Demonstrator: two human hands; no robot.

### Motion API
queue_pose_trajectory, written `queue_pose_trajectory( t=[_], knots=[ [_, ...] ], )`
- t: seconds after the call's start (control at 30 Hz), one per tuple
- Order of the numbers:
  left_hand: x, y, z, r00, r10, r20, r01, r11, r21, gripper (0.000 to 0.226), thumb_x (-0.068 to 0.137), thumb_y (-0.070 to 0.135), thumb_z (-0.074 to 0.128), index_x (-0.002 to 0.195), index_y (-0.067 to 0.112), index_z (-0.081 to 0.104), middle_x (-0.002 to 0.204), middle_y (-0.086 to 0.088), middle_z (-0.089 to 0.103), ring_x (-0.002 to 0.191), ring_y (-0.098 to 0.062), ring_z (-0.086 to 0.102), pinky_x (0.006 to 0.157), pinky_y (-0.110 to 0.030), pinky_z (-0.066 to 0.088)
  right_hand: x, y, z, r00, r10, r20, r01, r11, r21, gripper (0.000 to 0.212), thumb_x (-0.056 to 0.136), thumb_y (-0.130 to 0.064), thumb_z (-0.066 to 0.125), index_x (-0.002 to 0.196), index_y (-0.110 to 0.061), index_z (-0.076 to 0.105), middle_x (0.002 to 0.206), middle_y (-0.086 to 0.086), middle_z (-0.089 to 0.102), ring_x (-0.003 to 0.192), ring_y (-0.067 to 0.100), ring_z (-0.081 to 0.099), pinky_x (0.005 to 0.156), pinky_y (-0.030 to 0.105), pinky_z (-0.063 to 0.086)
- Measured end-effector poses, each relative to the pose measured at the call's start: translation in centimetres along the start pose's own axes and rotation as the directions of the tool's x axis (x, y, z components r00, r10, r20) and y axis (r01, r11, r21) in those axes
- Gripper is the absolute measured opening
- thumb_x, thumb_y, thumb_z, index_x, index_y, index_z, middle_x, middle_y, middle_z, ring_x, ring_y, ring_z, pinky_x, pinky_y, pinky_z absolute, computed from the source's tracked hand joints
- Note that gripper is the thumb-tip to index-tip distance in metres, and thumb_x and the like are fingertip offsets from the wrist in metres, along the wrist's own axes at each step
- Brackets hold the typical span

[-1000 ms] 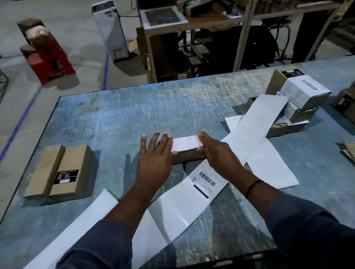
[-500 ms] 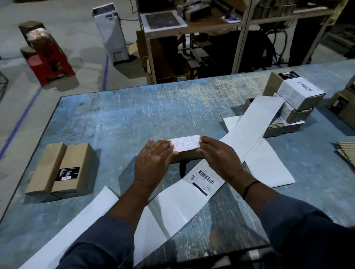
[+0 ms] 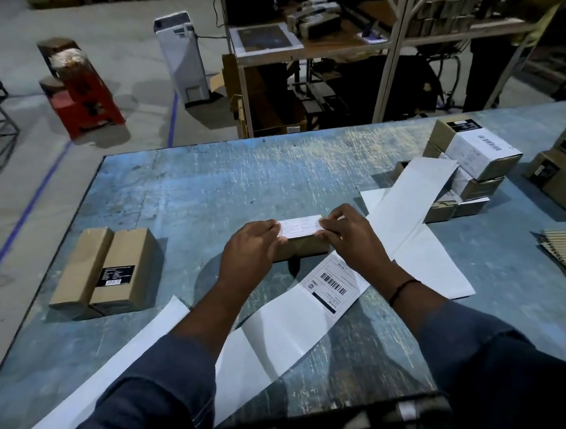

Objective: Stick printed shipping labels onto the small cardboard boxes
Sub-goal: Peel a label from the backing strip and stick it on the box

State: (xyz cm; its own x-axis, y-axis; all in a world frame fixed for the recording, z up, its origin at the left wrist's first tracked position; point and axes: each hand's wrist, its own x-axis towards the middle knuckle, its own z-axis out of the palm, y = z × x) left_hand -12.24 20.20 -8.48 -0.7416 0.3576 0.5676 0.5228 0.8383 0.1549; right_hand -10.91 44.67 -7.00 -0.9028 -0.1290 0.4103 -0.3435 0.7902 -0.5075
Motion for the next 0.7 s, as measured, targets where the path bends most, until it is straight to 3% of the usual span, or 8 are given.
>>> queue_pose_trajectory(
  t=[0.1, 0.13, 0.23, 0.3, 0.37, 0.47, 0.57, 0.7],
  knots=[
    [0.2, 0.3, -0.5, 0.999, -0.019, 0.050, 0.019, 1.000, -0.010, 0.040, 0.095, 0.039, 0.050, 0.108, 0.014, 0.078, 0.115, -0.004, 0.076, 0.100, -0.030, 0.070, 0.085, -0.036, 0.057, -0.5, 0.3, -0.1, 0.998, 0.053, 0.018, -0.055, 0.993, 0.100, 0.020, 0.089, -0.009, 0.076, 0.109, -0.007, 0.077, 0.109, 0.009, 0.060, 0.085, 0.018, 0.065, 0.079, 0.031, 0.055],
    [0.2, 0.4, -0.7, 0.998, -0.016, 0.059, 0.017, 1.000, -0.016, 0.040, 0.095, 0.039, 0.049, 0.108, 0.014, 0.077, 0.114, -0.004, 0.076, 0.100, -0.030, 0.070, 0.085, -0.036, 0.058, -0.4, 0.1, -0.3, 0.996, 0.081, 0.037, -0.085, 0.989, 0.123, 0.023, 0.088, -0.009, 0.077, 0.110, -0.007, 0.076, 0.109, 0.009, 0.060, 0.090, 0.018, 0.065, 0.080, 0.026, 0.052],
    [0.4, 0.8, -1.1, 0.998, -0.005, 0.064, 0.006, 1.000, -0.024, 0.037, 0.092, 0.037, 0.052, 0.105, 0.013, 0.078, 0.112, -0.003, 0.077, 0.099, -0.029, 0.071, 0.084, -0.034, 0.057, 0.6, -1.0, -0.5, 0.981, 0.180, 0.066, -0.187, 0.974, 0.128, 0.033, 0.078, -0.032, 0.087, 0.098, -0.008, 0.077, 0.100, 0.008, 0.059, 0.090, 0.017, 0.062, 0.074, 0.017, 0.042],
    [0.4, 1.0, -1.3, 0.998, -0.024, 0.062, 0.026, 0.999, -0.030, 0.030, 0.089, 0.032, 0.060, 0.103, 0.013, 0.078, 0.110, -0.003, 0.077, 0.099, -0.029, 0.071, 0.083, -0.034, 0.057, 1.4, -2.1, -0.1, 0.976, 0.211, 0.056, -0.213, 0.976, 0.034, 0.047, 0.071, -0.049, 0.088, 0.087, -0.011, 0.068, 0.094, 0.006, 0.054, 0.081, 0.016, 0.055, 0.065, 0.021, 0.039],
    [0.4, 1.1, -1.4, 0.996, -0.043, 0.073, 0.046, 0.998, -0.042, 0.027, 0.086, 0.028, 0.065, 0.104, 0.013, 0.078, 0.111, -0.003, 0.077, 0.101, -0.029, 0.070, 0.084, -0.034, 0.057, 1.7, -3.0, 0.6, 0.969, 0.240, 0.053, -0.238, 0.970, -0.045, 0.055, 0.070, -0.053, 0.087, 0.090, -0.011, 0.057, 0.099, 0.007, 0.049, 0.080, 0.020, 0.052, 0.065, 0.030, 0.041],
    [0.3, 1.0, -1.4, 0.996, -0.058, 0.069, 0.062, 0.996, -0.059, 0.026, 0.086, 0.028, 0.067, 0.105, 0.014, 0.079, 0.111, -0.003, 0.077, 0.102, -0.028, 0.070, 0.084, -0.033, 0.057, 1.7, -3.1, 0.9, 0.969, 0.238, 0.071, -0.236, 0.971, -0.044, 0.052, 0.074, -0.047, 0.087, 0.093, -0.012, 0.053, 0.102, 0.008, 0.047, 0.082, 0.024, 0.052, 0.068, 0.035, 0.044],
    [0.2, 0.8, -1.3, 0.996, -0.065, 0.057, 0.070, 0.994, -0.089, 0.026, 0.087, 0.029, 0.067, 0.105, 0.014, 0.079, 0.111, -0.002, 0.077, 0.102, -0.028, 0.070, 0.084, -0.034, 0.057, 1.5, -1.7, -0.1, 0.976, 0.183, 0.120, -0.191, 0.980, 0.054, 0.035, 0.078, -0.026, 0.087, 0.095, -0.010, 0.060, 0.102, 0.008, 0.050, 0.079, 0.022, 0.056, 0.074, 0.040, 0.051],
    [0.1, 0.9, -1.2, 0.993, -0.097, 0.073, 0.105, 0.987, -0.120, 0.027, 0.090, 0.029, 0.066, 0.110, 0.014, 0.078, 0.116, -0.002, 0.076, 0.108, -0.028, 0.068, 0.086, -0.036, 0.057, 1.2, -0.2, -1.5, 0.959, 0.190, 0.211, -0.226, 0.961, 0.161, 0.030, 0.081, -0.011, 0.083, 0.106, -0.011, 0.068, 0.110, 0.008, 0.056, 0.088, 0.019, 0.064, 0.084, 0.036, 0.057]
  ],
)
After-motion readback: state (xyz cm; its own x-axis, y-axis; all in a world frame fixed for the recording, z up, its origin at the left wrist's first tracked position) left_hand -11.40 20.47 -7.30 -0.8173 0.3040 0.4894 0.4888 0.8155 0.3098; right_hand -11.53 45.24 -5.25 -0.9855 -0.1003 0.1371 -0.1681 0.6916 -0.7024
